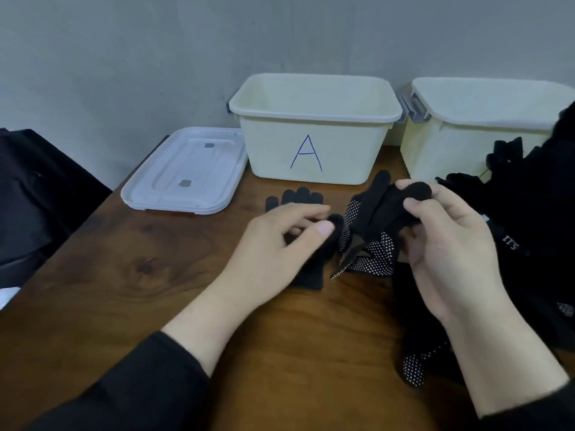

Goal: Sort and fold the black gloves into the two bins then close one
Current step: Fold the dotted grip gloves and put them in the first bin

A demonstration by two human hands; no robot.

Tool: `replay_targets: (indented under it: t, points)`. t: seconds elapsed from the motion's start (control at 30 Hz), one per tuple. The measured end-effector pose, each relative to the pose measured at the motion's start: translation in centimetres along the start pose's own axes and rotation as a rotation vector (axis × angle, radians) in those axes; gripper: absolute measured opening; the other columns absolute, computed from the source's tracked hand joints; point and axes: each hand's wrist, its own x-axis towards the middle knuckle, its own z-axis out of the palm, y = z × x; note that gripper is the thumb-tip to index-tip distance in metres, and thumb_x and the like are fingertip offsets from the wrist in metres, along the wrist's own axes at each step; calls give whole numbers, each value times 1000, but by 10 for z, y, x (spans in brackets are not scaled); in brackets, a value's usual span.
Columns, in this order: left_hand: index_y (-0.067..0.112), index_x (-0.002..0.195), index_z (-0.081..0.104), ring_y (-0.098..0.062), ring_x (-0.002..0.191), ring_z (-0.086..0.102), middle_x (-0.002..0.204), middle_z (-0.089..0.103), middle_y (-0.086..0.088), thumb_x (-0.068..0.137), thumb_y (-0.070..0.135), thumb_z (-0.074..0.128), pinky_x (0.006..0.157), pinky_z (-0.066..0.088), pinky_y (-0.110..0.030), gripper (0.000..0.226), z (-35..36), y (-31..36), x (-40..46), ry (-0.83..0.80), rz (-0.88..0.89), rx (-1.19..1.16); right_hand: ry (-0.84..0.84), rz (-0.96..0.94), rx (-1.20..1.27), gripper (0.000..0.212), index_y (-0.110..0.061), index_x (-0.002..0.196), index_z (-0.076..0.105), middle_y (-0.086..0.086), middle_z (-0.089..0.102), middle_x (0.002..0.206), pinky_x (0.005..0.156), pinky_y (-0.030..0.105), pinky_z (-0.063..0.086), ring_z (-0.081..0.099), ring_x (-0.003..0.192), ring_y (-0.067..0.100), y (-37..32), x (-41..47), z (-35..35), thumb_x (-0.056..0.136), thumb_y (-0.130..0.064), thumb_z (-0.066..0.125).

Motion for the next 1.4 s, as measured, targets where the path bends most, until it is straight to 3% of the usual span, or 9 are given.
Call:
replay_targets:
  t: [0.13,0.27,0.47,0.6,0.7,0.83,1.07,1.23,1.4]
  points:
    - [41,149,43,11,112,59,132,57,25,91,38,71,98,44,-11,65,30,8,0,-212,-88,-55,-70,-44,-33,22,-13,119,67,8,75,106,89,44,57,73,100,26,9,-2,5,102,-8,55]
    - [49,122,60,-7,94,68,95,72,12,94,20,71,88,49,-16,42,31,1,6,-38,-156,-219,-195,-34,-146,40,-24,138,55,1,76,110,105,39,48,70,110,16,13,-4,7,100,-16,61]
    - [30,123,68,-10,95,71,99,74,5,89,2,70,81,56,-22,44,21,-4,7,80,-221,-391,-380,-39,-277,25,-40,106,76,-11,77,105,83,20,51,70,100,3,11,-12,14,84,-28,73]
    - [24,129,64,-13,90,71,93,73,3,89,-2,70,77,56,-22,48,20,2,6,107,-159,-476,-317,-31,-429,29,-38,110,73,-17,75,111,101,34,52,68,109,2,19,-10,12,90,-16,74]
    - [25,127,64,-22,91,66,91,71,-1,94,2,67,94,54,-38,41,20,-1,7,122,-115,-596,-207,-7,-320,23,-22,98,80,-1,78,101,97,50,55,73,102,21,22,-8,9,98,-9,62]
    - [24,121,71,-24,102,60,104,67,-9,89,8,65,103,47,-44,37,16,-7,10,123,-92,-711,-83,38,-23,23,-11,94,75,11,76,98,78,40,60,71,91,23,17,-4,7,102,-6,53]
    - [9,72,64,-25,113,63,103,71,-11,97,26,41,97,46,-45,37,7,-13,9,89,-43,-740,-143,41,385,35,-5,102,65,20,70,113,108,54,47,66,114,36,9,-1,3,97,3,32]
    - [22,120,67,-17,119,66,119,74,-2,99,49,46,107,48,-50,41,9,-9,9,73,-134,-561,-211,84,316,38,-4,116,63,19,70,120,97,46,53,67,117,34,6,-1,3,95,0,31]
    - [19,124,71,-15,122,63,124,72,1,105,34,51,112,42,-43,31,9,1,4,-167,-186,-516,-273,64,191,38,8,127,57,24,67,126,107,51,46,62,123,37,5,-6,6,97,6,35]
